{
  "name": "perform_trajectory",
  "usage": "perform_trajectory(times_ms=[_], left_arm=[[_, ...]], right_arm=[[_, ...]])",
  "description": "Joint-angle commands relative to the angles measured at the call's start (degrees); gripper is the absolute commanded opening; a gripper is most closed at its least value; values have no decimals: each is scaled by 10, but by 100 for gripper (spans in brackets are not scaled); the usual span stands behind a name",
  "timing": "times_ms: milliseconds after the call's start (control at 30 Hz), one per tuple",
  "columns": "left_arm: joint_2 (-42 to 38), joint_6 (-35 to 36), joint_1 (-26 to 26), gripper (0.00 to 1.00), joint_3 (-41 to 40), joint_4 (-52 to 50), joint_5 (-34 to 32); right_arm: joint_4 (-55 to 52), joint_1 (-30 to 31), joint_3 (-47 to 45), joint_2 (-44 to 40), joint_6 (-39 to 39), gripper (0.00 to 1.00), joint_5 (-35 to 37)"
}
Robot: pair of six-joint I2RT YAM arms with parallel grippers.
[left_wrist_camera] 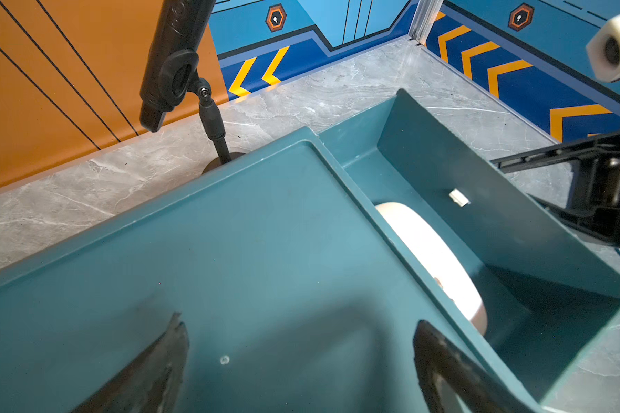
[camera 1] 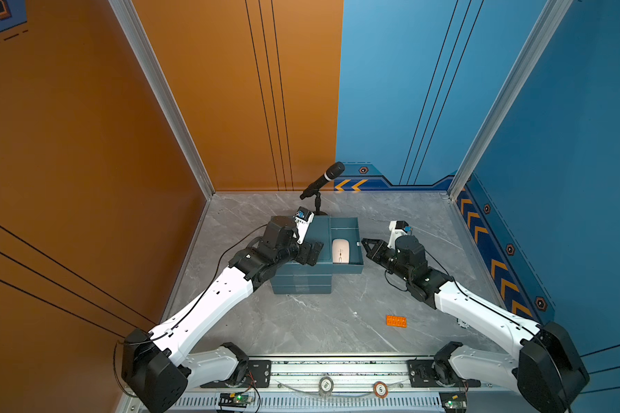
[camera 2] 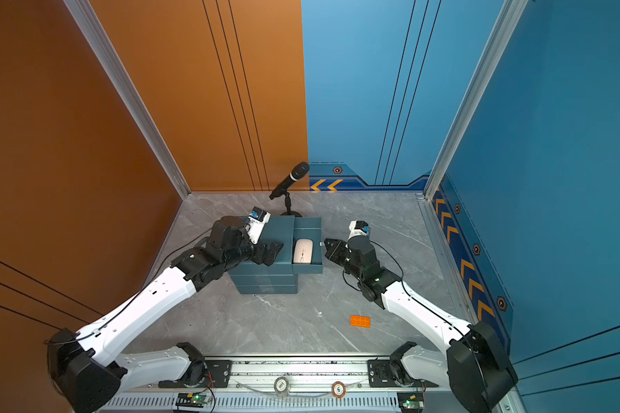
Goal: Take the mice out of the drawer
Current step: Open the drawer in the storage box.
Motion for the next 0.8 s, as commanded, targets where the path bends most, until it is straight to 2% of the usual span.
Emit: perform_trajectory(times_ms=[0, 300, 567, 700, 767], left_arm=[[-2, 12, -5, 98, -6, -1, -14], [-1, 11, -5, 98, -6, -1, -13], [-1, 11, -5, 98, -6, -1, -14], [-4, 12, -5, 98, -6, -1, -15], [-3, 13, -5, 98, -6, -1, -18]], right_arm=[[-41, -20, -15, -27, -21, 0, 27], [-87, -79, -24, -75, -33, 0, -13], [-91, -99, -18, -79, -31, 0, -55], [-97, -125, -6, -98, -23, 0, -102], [-104, -147, 11, -107, -16, 0, -149]])
